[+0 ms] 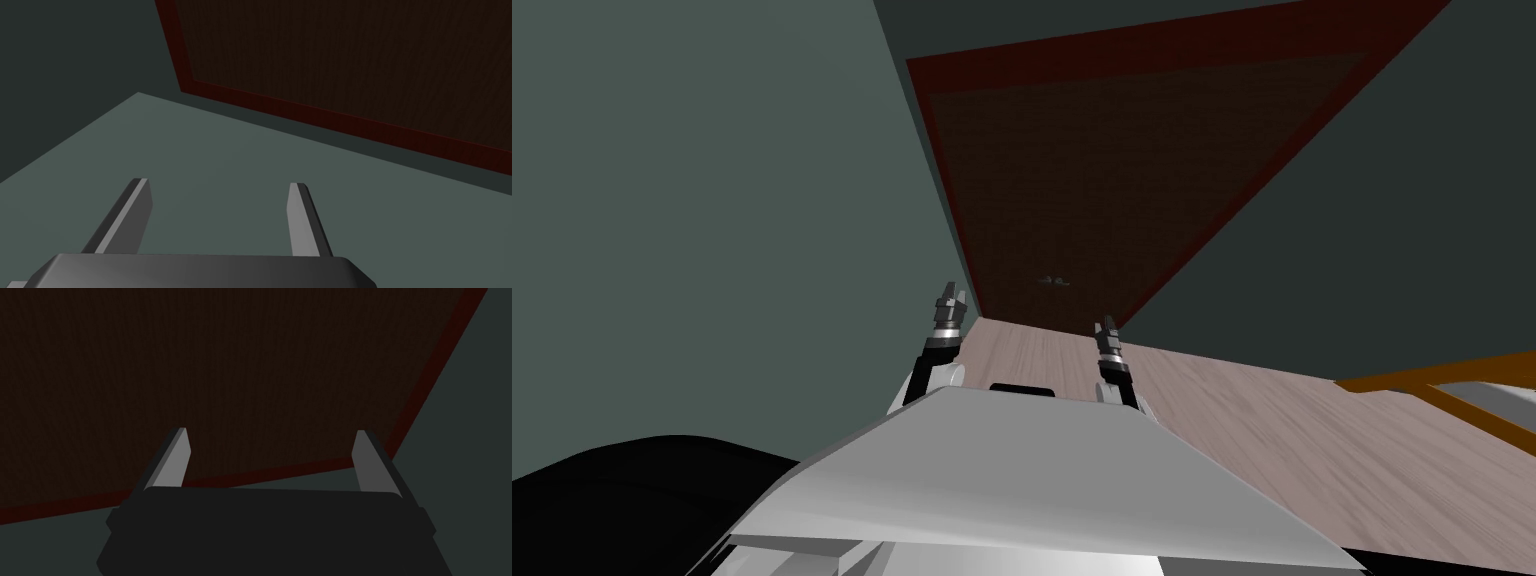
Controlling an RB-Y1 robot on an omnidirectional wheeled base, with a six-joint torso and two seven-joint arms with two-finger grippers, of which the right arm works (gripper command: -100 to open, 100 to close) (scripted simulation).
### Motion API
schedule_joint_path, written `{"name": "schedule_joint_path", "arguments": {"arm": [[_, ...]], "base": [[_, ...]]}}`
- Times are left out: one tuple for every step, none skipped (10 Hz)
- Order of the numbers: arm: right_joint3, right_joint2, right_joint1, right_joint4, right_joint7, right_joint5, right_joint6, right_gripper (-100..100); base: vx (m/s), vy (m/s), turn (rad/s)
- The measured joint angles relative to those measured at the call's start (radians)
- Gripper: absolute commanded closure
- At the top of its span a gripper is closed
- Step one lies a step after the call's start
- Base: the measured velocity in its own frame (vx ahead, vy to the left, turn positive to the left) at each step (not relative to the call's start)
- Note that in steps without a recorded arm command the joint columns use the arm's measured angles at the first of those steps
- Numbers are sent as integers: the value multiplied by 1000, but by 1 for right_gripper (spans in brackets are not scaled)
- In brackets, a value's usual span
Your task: Pull the door open
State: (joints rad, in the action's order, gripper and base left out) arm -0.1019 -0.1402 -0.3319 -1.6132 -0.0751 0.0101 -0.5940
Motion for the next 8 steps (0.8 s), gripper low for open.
{"name": "schedule_joint_path", "arguments": {"arm": [[-1,1,5,28,-5,-4,-12,-100],[-3,-3,9,50,-11,-6,-22,-100],[-6,-7,20,73,-17,-8,-26,-100],[-10,-13,27,95,-25,-9,-31,-100],[-10,-12,28,111,-30,-13,-36,-100],[-13,-16,37,136,-36,-15,-43,-100],[-16,-20,41,157,-43,-17,-50,-100],[-19,-24,50,186,-50,-19,-60,-100]], "base": [[108,17,15],[103,34,13],[103,45,11],[111,22,12],[104,12,17],[102,14,17],[99,17,11],[92,22,12]]}}
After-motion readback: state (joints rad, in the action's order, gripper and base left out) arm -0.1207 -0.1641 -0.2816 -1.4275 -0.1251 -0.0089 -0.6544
